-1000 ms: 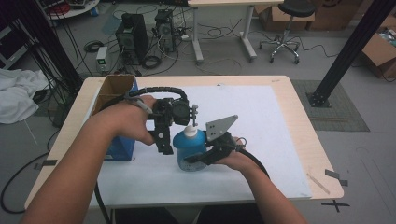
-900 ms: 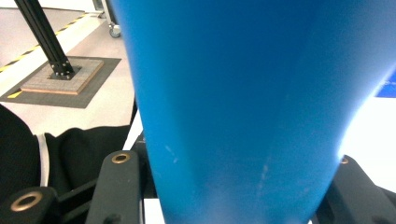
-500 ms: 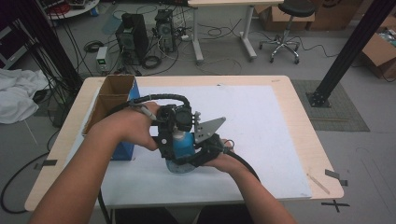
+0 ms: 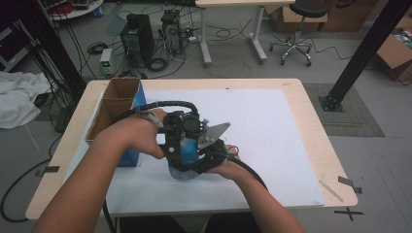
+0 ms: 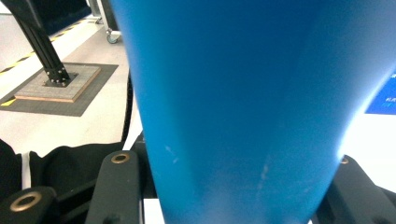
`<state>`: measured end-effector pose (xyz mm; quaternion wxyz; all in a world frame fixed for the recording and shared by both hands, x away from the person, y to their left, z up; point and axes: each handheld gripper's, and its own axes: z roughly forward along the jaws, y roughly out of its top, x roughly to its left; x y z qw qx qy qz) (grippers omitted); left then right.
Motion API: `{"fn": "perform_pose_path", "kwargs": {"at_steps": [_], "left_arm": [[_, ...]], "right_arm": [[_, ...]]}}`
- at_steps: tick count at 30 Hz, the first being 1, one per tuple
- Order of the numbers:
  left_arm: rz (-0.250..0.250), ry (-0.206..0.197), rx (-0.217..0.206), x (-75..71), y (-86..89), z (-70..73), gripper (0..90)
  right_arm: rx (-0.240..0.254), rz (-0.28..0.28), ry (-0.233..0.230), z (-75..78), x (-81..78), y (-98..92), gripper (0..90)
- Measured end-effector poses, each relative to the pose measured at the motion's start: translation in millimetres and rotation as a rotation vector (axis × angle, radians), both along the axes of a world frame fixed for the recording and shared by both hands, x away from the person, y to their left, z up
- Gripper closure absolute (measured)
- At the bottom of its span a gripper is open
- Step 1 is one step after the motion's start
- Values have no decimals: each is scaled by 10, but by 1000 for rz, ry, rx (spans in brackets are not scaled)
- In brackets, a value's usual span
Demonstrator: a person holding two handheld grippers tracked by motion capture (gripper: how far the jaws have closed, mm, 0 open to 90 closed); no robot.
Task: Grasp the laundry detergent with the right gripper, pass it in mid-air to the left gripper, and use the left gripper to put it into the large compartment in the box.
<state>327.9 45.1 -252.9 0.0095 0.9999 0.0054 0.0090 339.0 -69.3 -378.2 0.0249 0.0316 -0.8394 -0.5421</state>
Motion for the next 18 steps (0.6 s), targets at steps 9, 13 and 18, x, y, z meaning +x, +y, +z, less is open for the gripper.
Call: {"fn": "perform_pose_path", "kwargs": {"at_steps": [9,13,18], "left_arm": [[-3,-16,1,-24,-8,0,1],[1,-20,8,-23,-1,-7,3],[2,-25,8,-26,2,-14,20]], "right_arm": [[11,5,-20,25,1,25,476],[9,3,-16,30,-6,30,475],[7,3,-12,29,-9,33,474]]}}
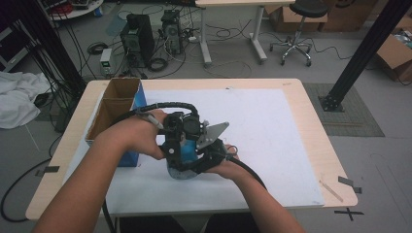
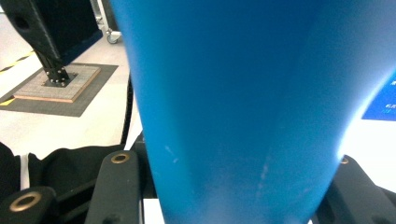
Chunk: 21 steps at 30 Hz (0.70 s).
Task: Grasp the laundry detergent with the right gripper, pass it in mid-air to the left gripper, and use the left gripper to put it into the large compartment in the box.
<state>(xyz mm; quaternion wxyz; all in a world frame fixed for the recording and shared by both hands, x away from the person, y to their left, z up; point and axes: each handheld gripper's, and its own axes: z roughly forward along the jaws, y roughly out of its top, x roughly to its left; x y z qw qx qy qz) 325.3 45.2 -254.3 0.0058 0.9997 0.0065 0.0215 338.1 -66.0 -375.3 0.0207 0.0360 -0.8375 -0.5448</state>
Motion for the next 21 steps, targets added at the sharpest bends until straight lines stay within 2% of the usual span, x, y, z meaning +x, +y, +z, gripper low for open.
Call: {"fn": "perform_pose_path", "kwargs": {"at_steps": [4,8,18,21], "left_arm": [[-4,-6,7,-1,5,-5,38],[-5,-16,11,-15,4,-10,97],[-4,-25,13,-21,5,6,105],[-6,-22,7,-26,2,25,162]], "right_arm": [[-4,-1,3,-4,2,3,474],[-11,-6,14,-1,-6,-5,474],[-6,-6,11,2,-9,-1,474],[-20,-18,26,4,-19,-4,474]]}}
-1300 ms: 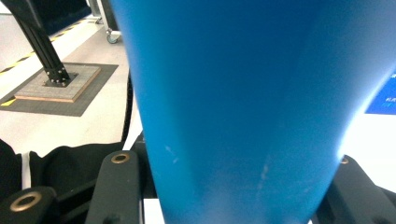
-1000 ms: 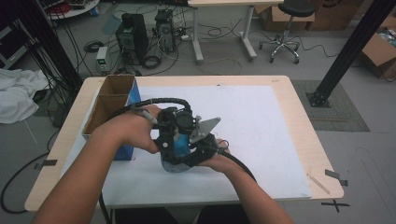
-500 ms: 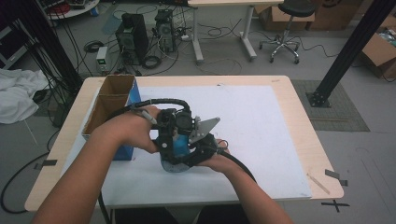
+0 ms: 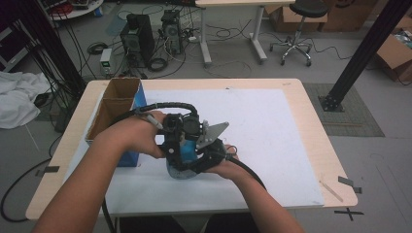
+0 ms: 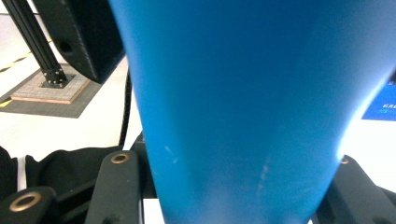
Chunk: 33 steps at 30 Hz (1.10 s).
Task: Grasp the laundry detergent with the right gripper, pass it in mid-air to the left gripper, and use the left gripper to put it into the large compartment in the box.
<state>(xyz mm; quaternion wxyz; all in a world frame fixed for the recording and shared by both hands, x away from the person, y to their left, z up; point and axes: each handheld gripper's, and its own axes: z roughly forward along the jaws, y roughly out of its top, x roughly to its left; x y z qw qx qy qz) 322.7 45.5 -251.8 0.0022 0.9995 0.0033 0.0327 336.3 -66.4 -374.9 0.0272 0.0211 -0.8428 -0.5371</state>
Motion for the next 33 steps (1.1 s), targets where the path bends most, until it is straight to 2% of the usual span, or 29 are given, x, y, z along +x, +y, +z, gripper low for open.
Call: {"fn": "perform_pose_path", "kwargs": {"at_steps": [2,16,21,33], "left_arm": [[2,2,6,-3,-6,-4,168],[8,2,5,8,-5,-15,225],[10,-13,12,7,-11,-16,266],[9,4,13,-8,-3,-7,325]], "right_arm": [[17,10,-25,-5,21,13,474],[17,12,-17,2,22,10,474],[22,11,-15,-3,20,13,474],[19,11,-12,-4,13,18,474]]}}
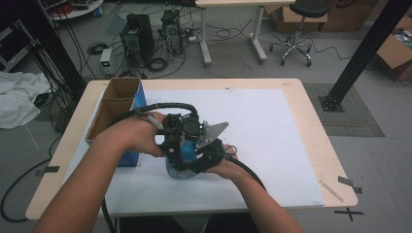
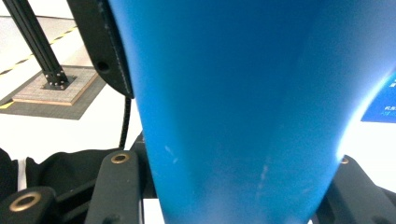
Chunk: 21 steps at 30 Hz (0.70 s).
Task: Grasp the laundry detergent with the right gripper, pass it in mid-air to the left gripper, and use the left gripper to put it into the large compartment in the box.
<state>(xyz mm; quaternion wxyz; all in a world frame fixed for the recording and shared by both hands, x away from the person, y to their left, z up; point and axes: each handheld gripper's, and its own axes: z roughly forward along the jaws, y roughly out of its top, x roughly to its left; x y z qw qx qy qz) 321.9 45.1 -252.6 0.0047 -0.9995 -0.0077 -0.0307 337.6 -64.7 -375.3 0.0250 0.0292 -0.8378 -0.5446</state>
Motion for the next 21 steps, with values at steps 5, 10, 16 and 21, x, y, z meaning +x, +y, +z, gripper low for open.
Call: {"fn": "perform_pose_path", "kwargs": {"at_steps": [5,10,16,21], "left_arm": [[-2,-1,4,-6,-2,10,370],[-10,-9,6,-5,-3,10,378],[20,5,34,30,-22,5,385],[34,12,36,33,-29,-10,387]], "right_arm": [[2,3,-3,8,-4,3,475],[2,-5,-6,11,-4,6,475],[8,-11,-1,-4,15,22,474],[5,3,9,-14,20,25,459]]}}
